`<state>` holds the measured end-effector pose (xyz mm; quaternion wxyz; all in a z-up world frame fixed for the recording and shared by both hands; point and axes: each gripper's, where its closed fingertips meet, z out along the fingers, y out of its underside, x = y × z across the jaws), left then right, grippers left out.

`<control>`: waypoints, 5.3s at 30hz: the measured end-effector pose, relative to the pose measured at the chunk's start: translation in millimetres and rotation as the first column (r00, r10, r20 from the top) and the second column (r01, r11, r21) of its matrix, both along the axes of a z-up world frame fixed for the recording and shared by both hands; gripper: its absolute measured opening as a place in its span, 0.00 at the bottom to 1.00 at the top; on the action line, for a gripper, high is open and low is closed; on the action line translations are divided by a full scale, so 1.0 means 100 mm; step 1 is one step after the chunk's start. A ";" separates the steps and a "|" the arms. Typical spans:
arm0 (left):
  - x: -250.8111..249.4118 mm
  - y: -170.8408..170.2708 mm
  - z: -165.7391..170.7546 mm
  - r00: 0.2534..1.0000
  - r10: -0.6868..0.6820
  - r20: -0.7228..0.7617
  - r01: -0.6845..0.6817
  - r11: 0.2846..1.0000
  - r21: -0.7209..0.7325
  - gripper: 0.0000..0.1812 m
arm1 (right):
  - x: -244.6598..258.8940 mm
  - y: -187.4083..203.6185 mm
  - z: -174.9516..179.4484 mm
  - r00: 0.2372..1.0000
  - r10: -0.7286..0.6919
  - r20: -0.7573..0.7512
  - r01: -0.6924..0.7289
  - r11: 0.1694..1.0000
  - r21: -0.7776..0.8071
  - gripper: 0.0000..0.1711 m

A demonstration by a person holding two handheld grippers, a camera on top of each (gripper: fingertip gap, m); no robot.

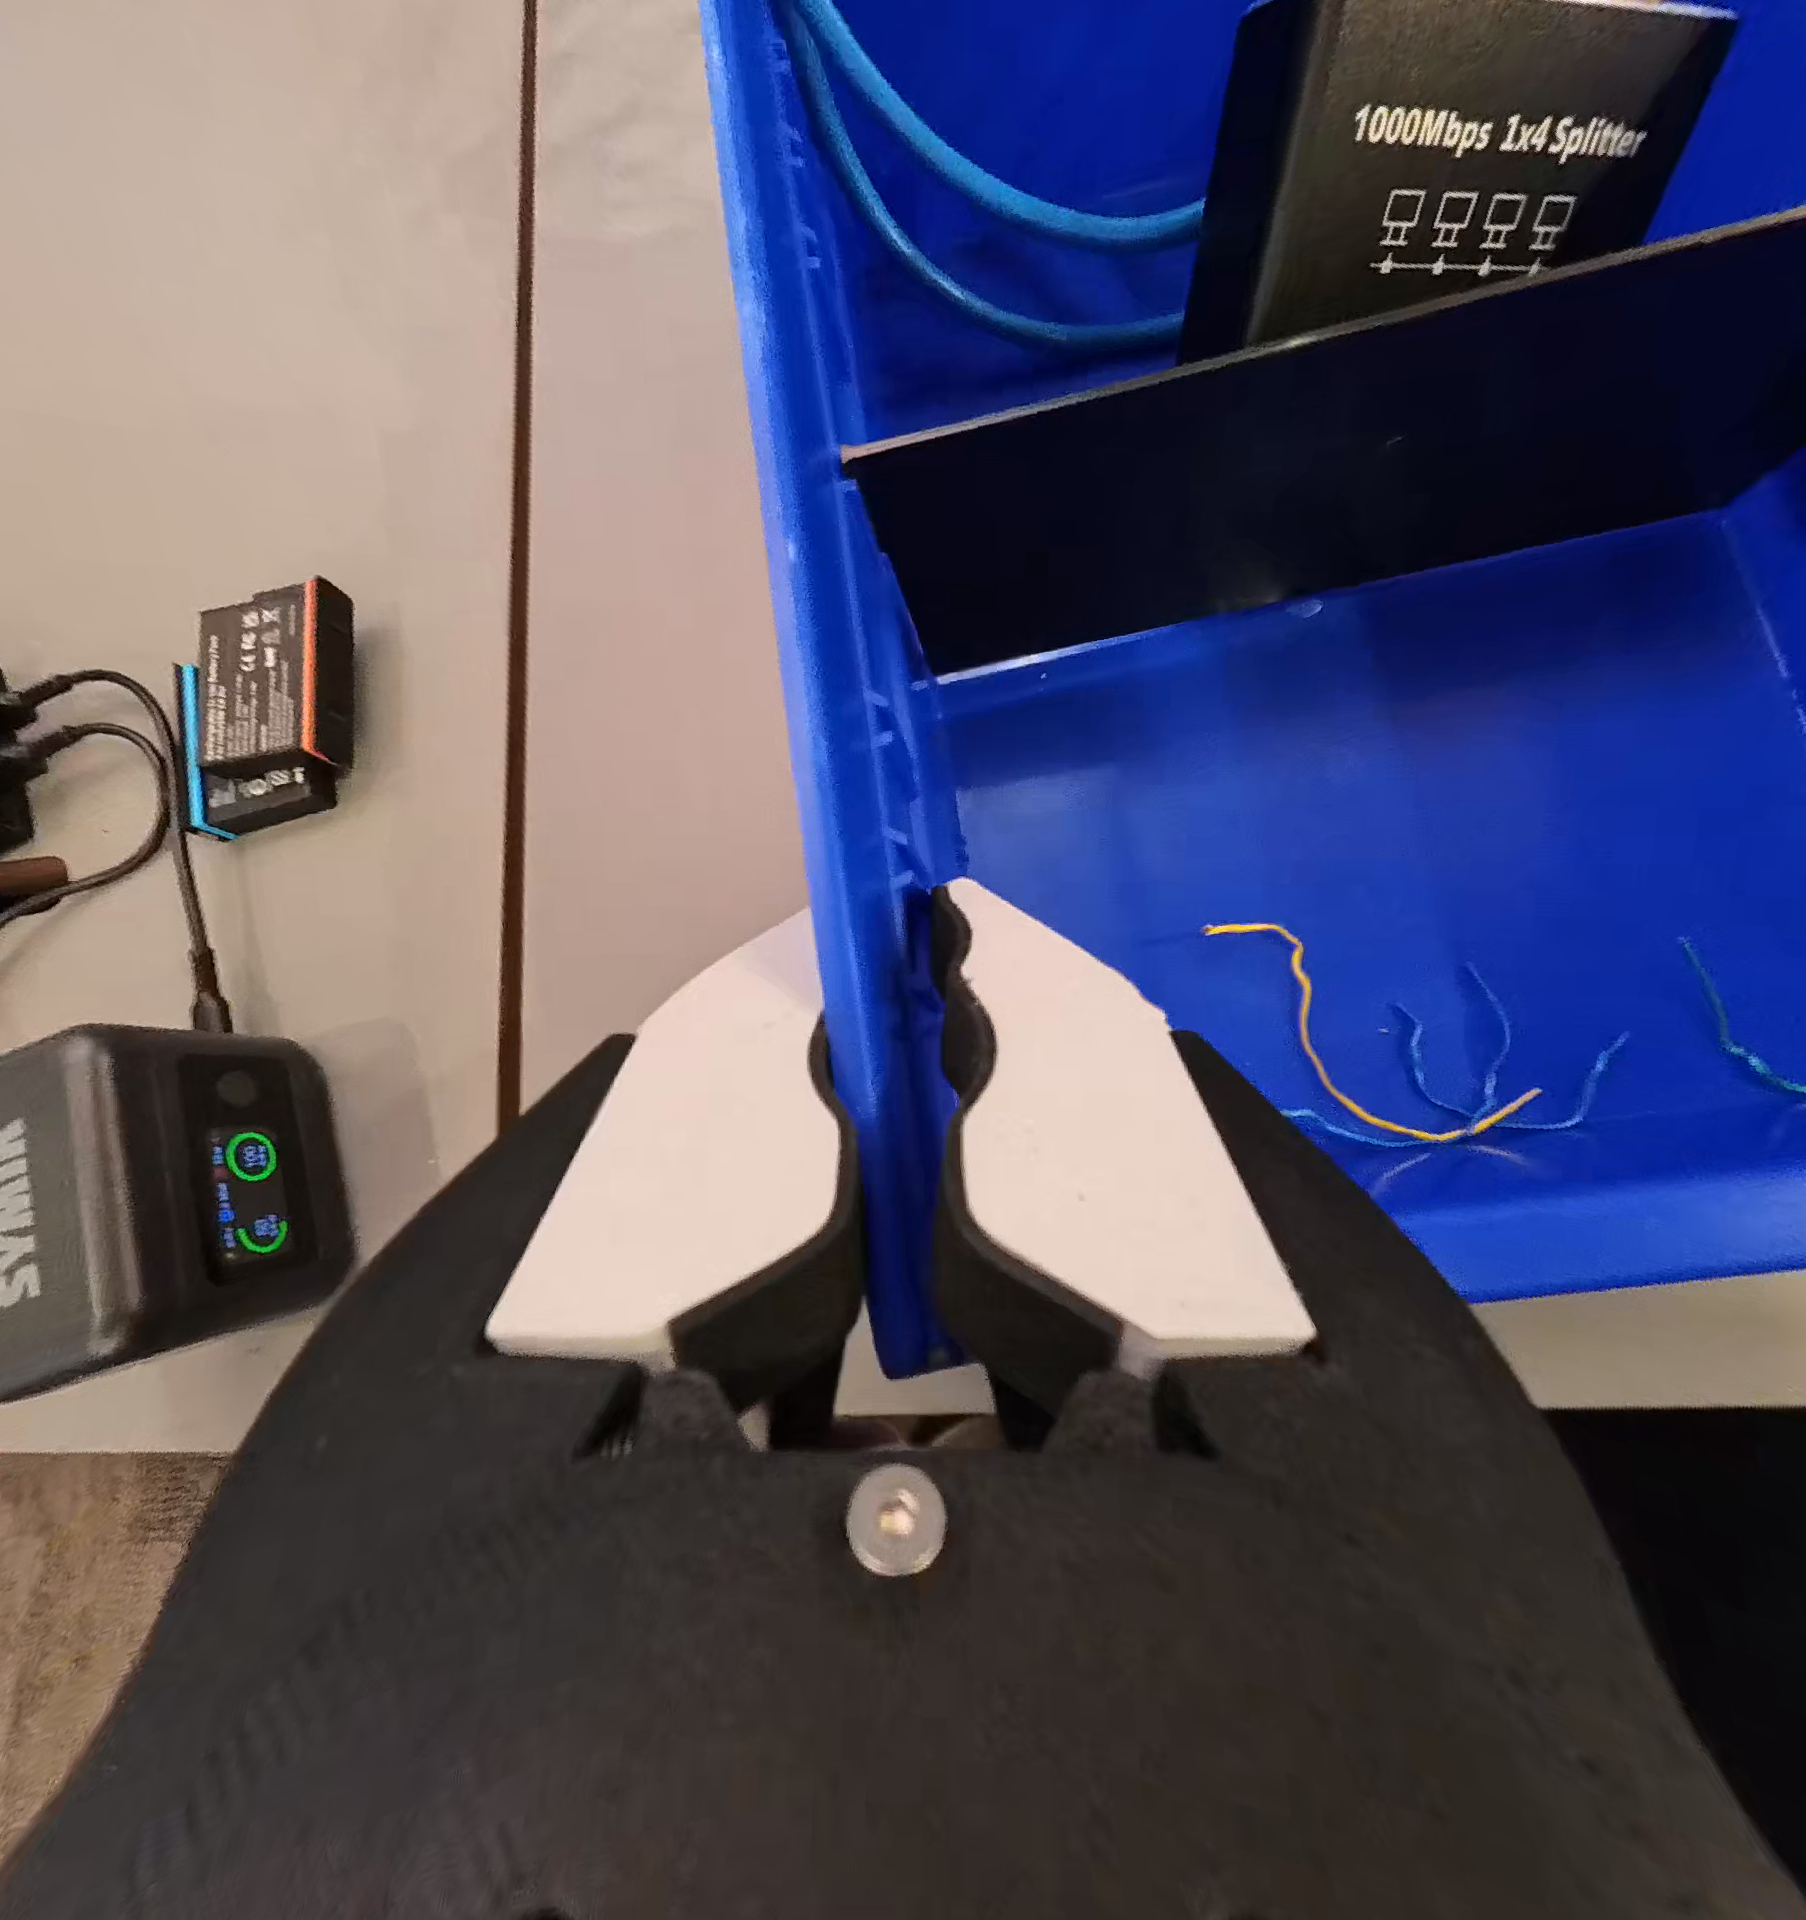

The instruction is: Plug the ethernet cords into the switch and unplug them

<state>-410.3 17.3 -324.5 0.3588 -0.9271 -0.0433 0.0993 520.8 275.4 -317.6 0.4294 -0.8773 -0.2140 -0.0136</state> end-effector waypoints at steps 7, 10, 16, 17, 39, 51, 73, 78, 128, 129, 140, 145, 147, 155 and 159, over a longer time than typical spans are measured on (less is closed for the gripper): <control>-0.03 0.00 0.29 0.998 0.036 -0.058 -0.030 0.994 0.107 0.29 | 0.05 0.00 0.18 0.994 -0.020 0.105 0.012 0.997 0.076 0.43; -0.01 0.03 0.67 0.989 0.068 -0.132 -0.039 0.976 0.213 0.40 | 0.09 -0.01 0.44 0.984 -0.051 0.168 0.026 0.988 0.153 0.46; 0.48 0.28 1.19 0.984 0.008 -0.179 0.053 0.941 0.334 0.54 | -0.05 -0.06 1.07 0.989 -0.064 0.131 0.023 0.957 0.289 0.48; 0.60 0.33 1.24 0.982 -0.016 -0.189 0.080 0.940 0.333 0.55 | -0.13 -0.07 1.17 0.991 -0.051 0.123 0.011 0.951 0.310 0.48; 2.19 1.32 1.02 0.919 -0.214 -0.332 0.302 0.923 0.238 0.63 | -3.29 -0.67 1.52 0.810 0.585 0.037 -0.567 0.766 0.304 0.62; 2.03 1.26 0.85 0.932 -0.206 -0.297 0.275 0.937 0.214 0.62 | -3.95 -0.90 1.36 0.749 0.660 -0.048 -0.626 0.730 0.274 0.61; 1.67 0.89 0.02 0.969 -0.193 -0.154 0.181 0.979 -0.089 0.05 | -4.36 -1.22 0.81 0.669 0.742 -0.047 -0.718 0.661 0.220 0.55; 1.66 0.88 0.06 0.968 -0.197 -0.156 0.189 0.980 -0.067 0.21 | -4.42 -1.30 0.78 0.643 0.765 -0.029 -0.742 0.632 0.226 0.56; 0.38 1.87 0.93 0.916 -0.117 -0.383 0.150 0.987 0.057 0.06 | -4.54 -1.37 0.37 0.593 0.805 -0.025 -0.794 0.590 0.147 0.53; 0.39 1.87 1.00 0.908 -0.112 -0.403 0.152 0.986 0.067 0.06 | -4.54 -1.37 0.38 0.592 0.805 -0.025 -0.794 0.589 0.149 0.53; 0.57 1.88 1.76 0.872 -0.059 -0.485 0.180 0.962 0.206 0.06 | -4.55 -1.41 0.42 0.584 0.811 -0.009 -0.799 0.578 0.165 0.52; 0.68 1.89 2.10 0.849 -0.056 -0.526 0.210 0.948 0.239 0.06 | -4.55 -1.42 0.44 0.582 0.813 -0.008 -0.800 0.575 0.172 0.52; 0.77 1.89 2.24 0.843 -0.063 -0.535 0.233 0.938 0.257 0.06 | -4.55 -1.42 0.44 0.583 0.812 -0.007 -0.799 0.575 0.175 0.52; 1.58 1.96 2.51 0.831 -0.247 -0.499 0.408 0.880 0.243 0.06 | -4.58 -1.45 0.60 0.552 0.828 0.096 -0.817 0.514 0.262 0.49; 2.16 2.06 2.38 0.800 -0.408 -0.440 0.531 0.823 0.202 0.06 | -4.59 -1.46 0.77 0.517 0.804 0.294 -0.843 0.420 0.336 0.43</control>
